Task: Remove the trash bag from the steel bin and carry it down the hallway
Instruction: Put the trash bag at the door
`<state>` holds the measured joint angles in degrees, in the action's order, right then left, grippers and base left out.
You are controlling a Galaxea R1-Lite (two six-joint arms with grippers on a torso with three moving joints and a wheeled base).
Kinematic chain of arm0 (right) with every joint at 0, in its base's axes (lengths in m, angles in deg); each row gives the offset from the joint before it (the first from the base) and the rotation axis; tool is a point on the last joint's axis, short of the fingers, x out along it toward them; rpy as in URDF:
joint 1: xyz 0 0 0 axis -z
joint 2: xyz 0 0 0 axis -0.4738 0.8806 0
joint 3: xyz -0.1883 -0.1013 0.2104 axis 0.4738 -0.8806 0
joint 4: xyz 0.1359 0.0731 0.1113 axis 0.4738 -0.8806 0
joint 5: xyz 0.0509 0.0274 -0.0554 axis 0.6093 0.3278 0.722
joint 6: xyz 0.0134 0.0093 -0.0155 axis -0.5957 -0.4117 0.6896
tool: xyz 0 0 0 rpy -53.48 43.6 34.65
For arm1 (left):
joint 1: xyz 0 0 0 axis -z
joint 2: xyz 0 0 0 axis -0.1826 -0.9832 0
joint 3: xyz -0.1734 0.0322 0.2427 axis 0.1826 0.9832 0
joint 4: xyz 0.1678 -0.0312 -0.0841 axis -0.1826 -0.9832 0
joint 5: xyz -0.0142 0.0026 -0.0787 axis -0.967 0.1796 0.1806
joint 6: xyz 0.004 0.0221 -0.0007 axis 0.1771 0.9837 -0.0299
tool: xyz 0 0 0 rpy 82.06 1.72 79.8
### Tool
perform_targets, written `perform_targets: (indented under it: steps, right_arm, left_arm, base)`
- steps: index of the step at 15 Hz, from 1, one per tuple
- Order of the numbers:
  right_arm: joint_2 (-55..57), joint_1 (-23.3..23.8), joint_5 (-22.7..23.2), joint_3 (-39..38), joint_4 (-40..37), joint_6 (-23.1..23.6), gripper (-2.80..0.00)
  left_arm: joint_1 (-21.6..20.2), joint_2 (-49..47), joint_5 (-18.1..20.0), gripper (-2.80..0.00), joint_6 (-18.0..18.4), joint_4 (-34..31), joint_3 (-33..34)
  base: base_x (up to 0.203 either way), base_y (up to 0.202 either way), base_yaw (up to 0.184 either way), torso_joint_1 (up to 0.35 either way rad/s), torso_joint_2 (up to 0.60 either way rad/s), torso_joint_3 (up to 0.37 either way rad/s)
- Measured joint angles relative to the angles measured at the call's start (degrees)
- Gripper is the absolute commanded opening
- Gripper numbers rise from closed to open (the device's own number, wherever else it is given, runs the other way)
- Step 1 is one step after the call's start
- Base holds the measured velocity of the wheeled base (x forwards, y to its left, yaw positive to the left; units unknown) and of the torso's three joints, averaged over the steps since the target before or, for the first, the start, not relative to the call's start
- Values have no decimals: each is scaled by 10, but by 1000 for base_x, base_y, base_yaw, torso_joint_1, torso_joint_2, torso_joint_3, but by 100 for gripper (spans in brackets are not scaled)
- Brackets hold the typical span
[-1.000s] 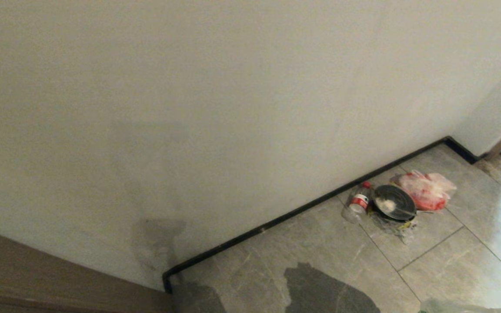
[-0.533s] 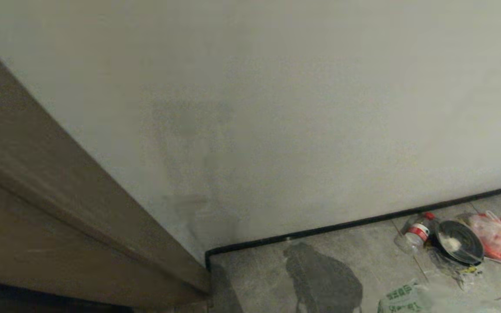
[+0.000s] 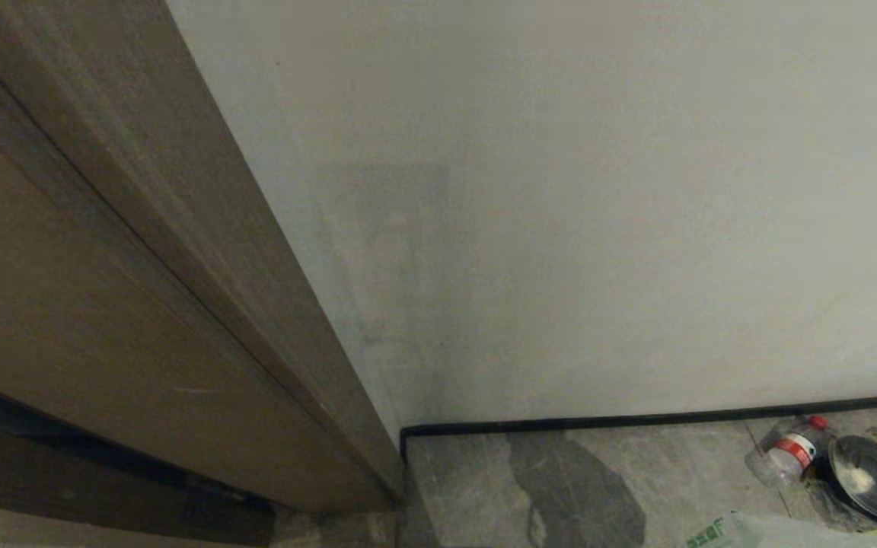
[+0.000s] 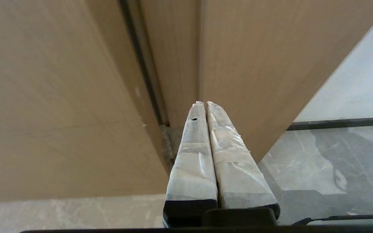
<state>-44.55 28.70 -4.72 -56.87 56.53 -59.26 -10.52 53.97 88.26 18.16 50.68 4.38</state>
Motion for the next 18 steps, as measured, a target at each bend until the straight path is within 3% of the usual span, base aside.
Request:
perform_targets:
  steps: [10,18]
  right_arm:
    - [0,0,0,0,0,1,-280]
    - [0,0,0,0,0,2,-280]
  left_arm:
    - [0,0,0,-280,1,0,0]
    - [0,0,0,-280,1,0,0]
  base:
    - [0,0,0,0,0,0]
    - [0,0,0,2,2,-170]
